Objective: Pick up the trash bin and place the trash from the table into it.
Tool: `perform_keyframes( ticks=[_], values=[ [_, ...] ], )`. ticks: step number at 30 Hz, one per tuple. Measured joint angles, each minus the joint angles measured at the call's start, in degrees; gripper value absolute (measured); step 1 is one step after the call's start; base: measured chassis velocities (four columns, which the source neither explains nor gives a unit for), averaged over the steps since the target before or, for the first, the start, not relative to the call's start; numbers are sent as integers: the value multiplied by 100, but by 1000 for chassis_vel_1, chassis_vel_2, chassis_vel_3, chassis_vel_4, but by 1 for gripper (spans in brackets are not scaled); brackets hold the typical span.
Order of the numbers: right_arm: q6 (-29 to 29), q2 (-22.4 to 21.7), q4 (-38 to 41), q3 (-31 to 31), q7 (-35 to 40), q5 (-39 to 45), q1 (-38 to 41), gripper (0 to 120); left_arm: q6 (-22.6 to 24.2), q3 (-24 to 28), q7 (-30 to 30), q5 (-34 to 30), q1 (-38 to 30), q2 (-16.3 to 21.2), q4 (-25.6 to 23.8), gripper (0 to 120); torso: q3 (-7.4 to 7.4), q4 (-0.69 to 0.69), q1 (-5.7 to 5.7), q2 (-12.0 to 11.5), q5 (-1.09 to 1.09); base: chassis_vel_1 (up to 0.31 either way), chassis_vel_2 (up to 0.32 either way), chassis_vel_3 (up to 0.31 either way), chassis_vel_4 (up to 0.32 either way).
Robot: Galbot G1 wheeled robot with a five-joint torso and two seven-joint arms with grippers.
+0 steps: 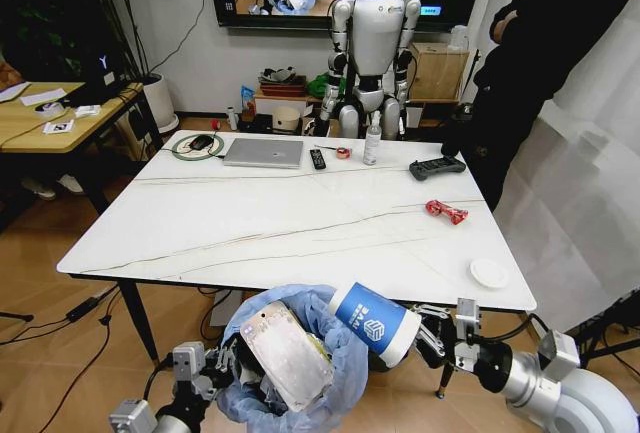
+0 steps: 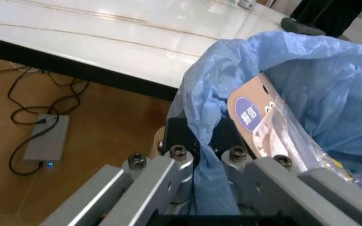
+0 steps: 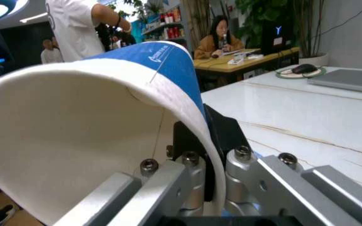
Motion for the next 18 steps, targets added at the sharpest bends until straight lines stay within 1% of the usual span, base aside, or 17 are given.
perform_keyframes(
  ticks=[3, 5, 10, 11, 16, 18],
  values=[
    [-1, -60, -188, -385, 15, 3, 394, 0, 0, 19, 9, 26, 46, -27, -22, 0, 0, 0, 0, 0, 0, 0, 0, 0, 0],
    [2, -66, -226, -472, 21, 8, 478, 0, 0, 22, 10, 30, 55, -32, -25, 0, 0, 0, 0, 0, 0, 0, 0, 0, 0],
    [8, -111, -398, -1045, 55, 83, 966, 0, 0, 55, 19, 38, 72, -69, -50, 0, 0, 0, 0, -1, -1, 0, 0, 0, 0],
    [8, -111, -398, -1045, 55, 83, 966, 0, 0, 55, 19, 38, 72, -69, -50, 0, 0, 0, 0, -1, -1, 0, 0, 0, 0],
    [11, -171, -549, -1464, 86, 183, 1368, 0, 2, 65, 26, 46, 86, -81, -55, 0, 0, 0, 0, -1, -1, 0, 0, 0, 0],
    [11, -178, -574, -1518, 88, 207, 1434, 0, 2, 65, 27, 48, 86, -82, -55, 0, 0, 0, 0, -1, -1, 0, 0, 0, 0]
  ],
)
